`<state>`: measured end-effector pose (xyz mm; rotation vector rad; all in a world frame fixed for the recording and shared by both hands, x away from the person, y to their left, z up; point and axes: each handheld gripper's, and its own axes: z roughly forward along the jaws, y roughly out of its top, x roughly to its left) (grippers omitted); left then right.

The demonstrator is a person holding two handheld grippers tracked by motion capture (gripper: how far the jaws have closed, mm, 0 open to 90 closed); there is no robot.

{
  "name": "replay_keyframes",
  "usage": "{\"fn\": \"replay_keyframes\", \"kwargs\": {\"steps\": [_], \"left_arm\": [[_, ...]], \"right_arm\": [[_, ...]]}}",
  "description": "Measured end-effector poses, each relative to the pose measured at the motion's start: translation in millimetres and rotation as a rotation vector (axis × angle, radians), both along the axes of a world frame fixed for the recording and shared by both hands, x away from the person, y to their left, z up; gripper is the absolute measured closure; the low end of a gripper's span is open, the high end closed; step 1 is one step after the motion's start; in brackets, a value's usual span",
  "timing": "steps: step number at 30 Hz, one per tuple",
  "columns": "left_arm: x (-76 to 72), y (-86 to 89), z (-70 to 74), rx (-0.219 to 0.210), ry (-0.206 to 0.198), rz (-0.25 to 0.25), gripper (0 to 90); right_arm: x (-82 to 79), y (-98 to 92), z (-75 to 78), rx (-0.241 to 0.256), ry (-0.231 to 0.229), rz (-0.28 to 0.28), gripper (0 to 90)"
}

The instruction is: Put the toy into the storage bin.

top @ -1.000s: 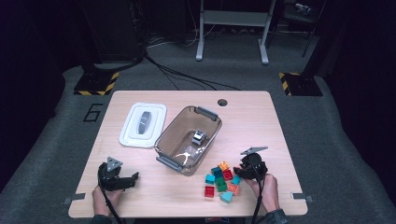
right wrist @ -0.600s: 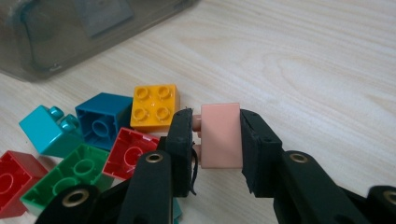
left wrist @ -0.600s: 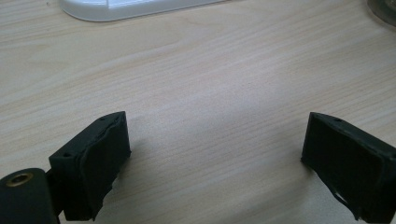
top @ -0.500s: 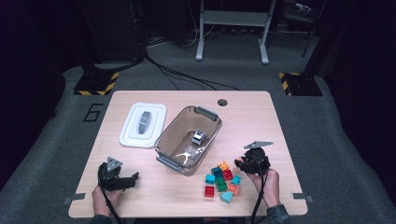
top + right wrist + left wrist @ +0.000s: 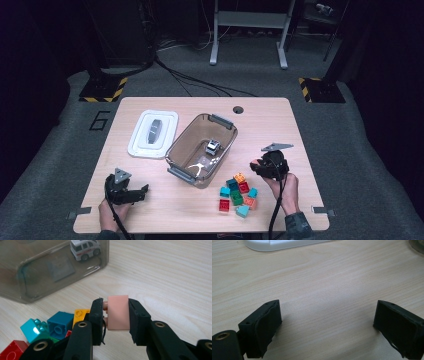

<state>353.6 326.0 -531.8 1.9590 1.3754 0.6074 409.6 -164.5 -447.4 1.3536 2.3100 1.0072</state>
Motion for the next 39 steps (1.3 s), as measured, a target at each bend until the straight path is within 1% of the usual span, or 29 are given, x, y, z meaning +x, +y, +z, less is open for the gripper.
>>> {"fn": "replay_keyframes", "kwargs": {"steps": [1, 2, 3, 8, 9, 10, 12, 14, 19, 21, 26, 29, 33, 34, 35, 39], "left_arm": [[0.0, 0.0, 0.0, 0.0, 0.0, 0.0, 7.4], [0.0, 0.0, 0.0, 0.0, 0.0, 0.0, 7.4], [-0.1, 0.2, 0.3, 0.0, 0.003, -0.004, 7.6], [-0.1, 0.1, 0.2, -0.001, 0.001, -0.004, 8.0], [-0.1, 0.1, 0.2, -0.001, 0.0, -0.004, 8.0], [-0.2, 0.1, 0.2, -0.001, 0.0, -0.004, 8.0], [-0.2, 0.0, 0.2, -0.002, 0.0, -0.004, 8.0], [-0.2, 0.1, 0.3, 0.0, 0.0, -0.003, 8.0], [-0.1, 0.0, 0.2, -0.001, 0.001, -0.004, 8.1], [-0.1, 0.0, 0.2, -0.001, 0.0, -0.004, 8.1], [-0.2, 0.1, 0.3, 0.001, -0.001, -0.003, 8.1], [-0.2, 0.0, 0.3, 0.001, -0.001, -0.003, 8.2], [-0.2, 0.0, 0.3, 0.0, -0.001, -0.003, 8.2], [-0.2, 0.0, 0.3, 0.0, -0.001, -0.003, 8.2], [-0.2, 0.1, 0.3, 0.001, -0.001, -0.004, 8.2], [-0.3, 0.0, 0.3, 0.0, -0.001, -0.003, 8.2]], "right_arm": [[0.6, 0.4, 1.6, -0.003, 0.004, -0.002, 67.5], [1.9, 0.8, 3.2, 0.001, -0.001, 0.003, 67.5], [3.4, 0.7, 3.4, -0.002, -0.018, 0.014, 67.5], [8.9, 5.8, 11.4, 0.006, -0.024, 0.02, 67.6], [10.1, 7.2, 13.5, 0.01, -0.025, 0.016, 67.6], [11.9, 8.3, 15.7, 0.008, -0.035, 0.024, 67.6], [13.6, 10.7, 19.9, 0.008, -0.034, 0.028, 67.6], [16.1, 12.8, 24.2, 0.005, -0.046, 0.032, 67.6], [19.6, 16.4, 35.2, 0.012, -0.058, 0.031, 67.6], [21.7, 16.9, 39.1, 0.007, -0.073, 0.041, 67.6], [24.7, 19.9, 49.3, 0.011, -0.084, 0.037, 67.6], [27.4, 20.5, 55.3, 0.008, -0.098, 0.038, 67.6], [31.5, 20.9, 61.6, 0.023, -0.105, 0.026, 67.6], [33.5, 21.0, 63.7, 0.021, -0.115, 0.029, 67.6], [33.9, 21.4, 65.4, 0.019, -0.112, 0.023, 67.6], [38.5, 23.0, 73.1, 0.017, -0.132, 0.026, 67.6]]}}
